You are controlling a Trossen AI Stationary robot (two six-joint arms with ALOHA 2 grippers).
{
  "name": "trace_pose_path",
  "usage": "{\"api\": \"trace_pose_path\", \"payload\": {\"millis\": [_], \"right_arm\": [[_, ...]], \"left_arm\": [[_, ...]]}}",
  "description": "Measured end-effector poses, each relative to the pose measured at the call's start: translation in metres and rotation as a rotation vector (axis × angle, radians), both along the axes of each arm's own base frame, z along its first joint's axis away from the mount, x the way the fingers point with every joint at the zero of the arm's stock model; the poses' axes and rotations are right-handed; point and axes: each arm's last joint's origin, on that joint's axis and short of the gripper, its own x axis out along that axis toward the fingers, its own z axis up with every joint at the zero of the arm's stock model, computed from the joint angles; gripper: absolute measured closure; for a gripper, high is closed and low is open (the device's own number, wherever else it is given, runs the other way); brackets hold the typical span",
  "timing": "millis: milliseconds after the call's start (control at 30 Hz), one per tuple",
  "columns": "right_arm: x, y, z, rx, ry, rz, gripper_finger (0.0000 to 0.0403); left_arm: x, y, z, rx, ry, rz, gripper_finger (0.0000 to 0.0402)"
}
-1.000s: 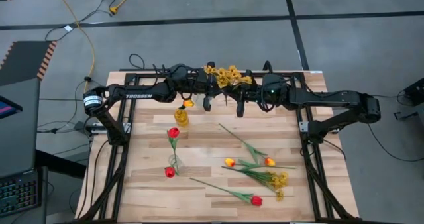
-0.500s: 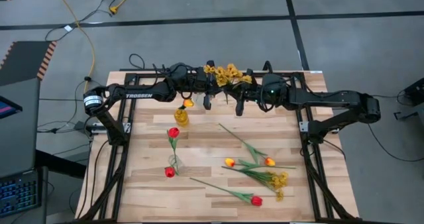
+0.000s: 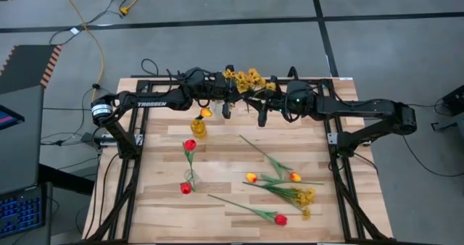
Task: Sort flowers into vase by color
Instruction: Put the top yellow flowers into the top transparent vase
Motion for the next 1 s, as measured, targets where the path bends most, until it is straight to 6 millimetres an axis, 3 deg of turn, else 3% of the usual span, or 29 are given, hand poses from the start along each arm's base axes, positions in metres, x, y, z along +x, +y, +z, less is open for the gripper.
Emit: {"api": "trace_pose_path", "payload": {"millis": [133,300,633,833,1000], "right_arm": [[-0.007,0.001,0.007,-0.027,-0.014,0.000,0.0210],[-0.023,0.005,0.019,-0.087,-0.008,0.006,0.0198],[-0.053,0.011,0.033,-0.088,0.001,0.006,0.0203],[-0.065,0.013,0.031,-0.074,0.068,0.009,0.0203],[-0.070,0.014,0.030,-0.066,0.103,0.010,0.0204]], "left_arm": [[-0.009,0.008,0.009,-0.004,-0.020,0.024,0.0397],[-0.033,0.013,0.037,0.011,-0.087,0.058,0.0397],[-0.106,0.015,0.096,0.053,-0.140,0.176,0.0397],[-0.143,0.012,0.104,0.043,-0.012,0.281,0.0397],[-0.153,0.011,0.093,0.017,0.135,0.318,0.0397]]}}
